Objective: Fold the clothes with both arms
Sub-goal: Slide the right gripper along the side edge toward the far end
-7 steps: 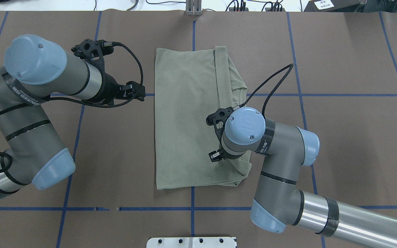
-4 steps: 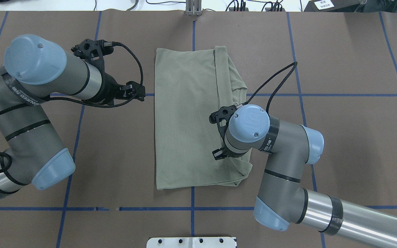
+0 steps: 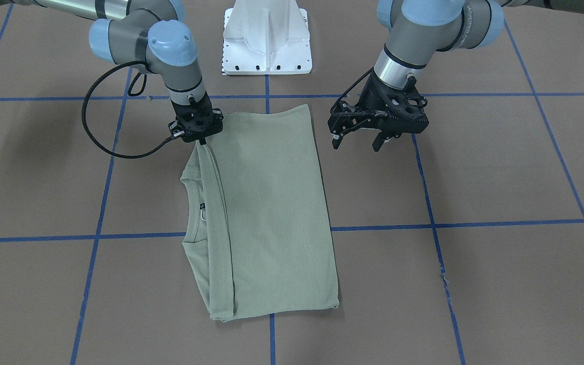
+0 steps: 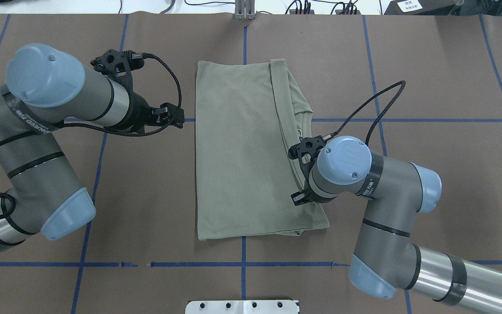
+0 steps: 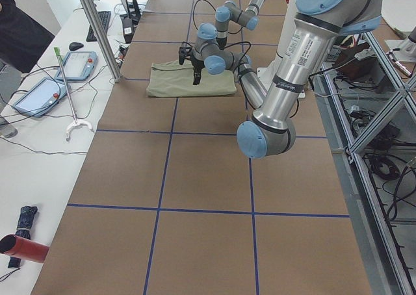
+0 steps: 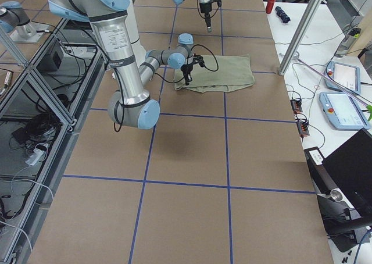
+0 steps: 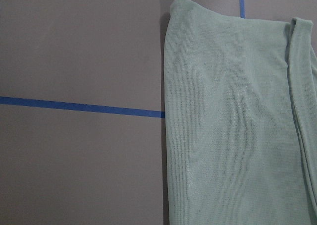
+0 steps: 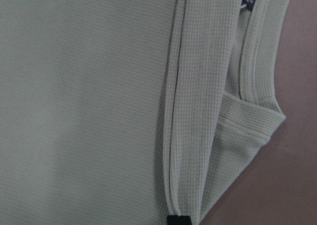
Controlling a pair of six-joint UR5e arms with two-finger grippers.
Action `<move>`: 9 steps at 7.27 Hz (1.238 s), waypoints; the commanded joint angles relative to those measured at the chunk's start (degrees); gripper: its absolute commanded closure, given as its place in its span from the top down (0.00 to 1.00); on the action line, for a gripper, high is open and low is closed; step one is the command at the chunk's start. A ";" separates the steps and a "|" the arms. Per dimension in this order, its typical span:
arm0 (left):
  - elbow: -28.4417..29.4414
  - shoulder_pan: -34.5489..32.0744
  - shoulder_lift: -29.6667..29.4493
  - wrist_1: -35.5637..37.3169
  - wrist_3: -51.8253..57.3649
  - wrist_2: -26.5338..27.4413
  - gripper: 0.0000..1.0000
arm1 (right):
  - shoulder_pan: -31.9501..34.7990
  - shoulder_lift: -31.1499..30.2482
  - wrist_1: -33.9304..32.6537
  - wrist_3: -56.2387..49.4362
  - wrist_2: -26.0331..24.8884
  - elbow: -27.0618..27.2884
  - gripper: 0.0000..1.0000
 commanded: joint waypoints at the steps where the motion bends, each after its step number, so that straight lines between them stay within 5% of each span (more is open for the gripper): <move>1: 0.06 -0.06 -0.01 -0.01 -0.01 0.00 0.99 | 0.27 -3.12 -0.01 0.03 -0.08 0.80 0.00; 3: 0.15 0.03 -0.02 -0.01 0.08 0.00 0.99 | 0.63 -4.01 -0.10 0.03 0.01 1.50 0.00; 4: 0.15 0.03 -0.10 -0.10 0.08 0.00 0.99 | 1.93 -3.84 -0.01 0.03 1.14 1.68 0.66; 5: 0.24 -0.06 -0.02 -0.45 0.08 0.00 0.99 | 2.56 -3.40 0.08 0.12 1.59 2.03 1.00; 7: 0.68 -0.06 -0.01 -0.89 0.08 0.00 0.99 | 4.48 -1.92 0.25 -0.05 1.16 1.34 1.00; 9: 0.68 -0.06 -0.01 -0.89 0.08 0.00 0.99 | 6.16 6.93 0.43 -0.05 0.20 -8.01 1.00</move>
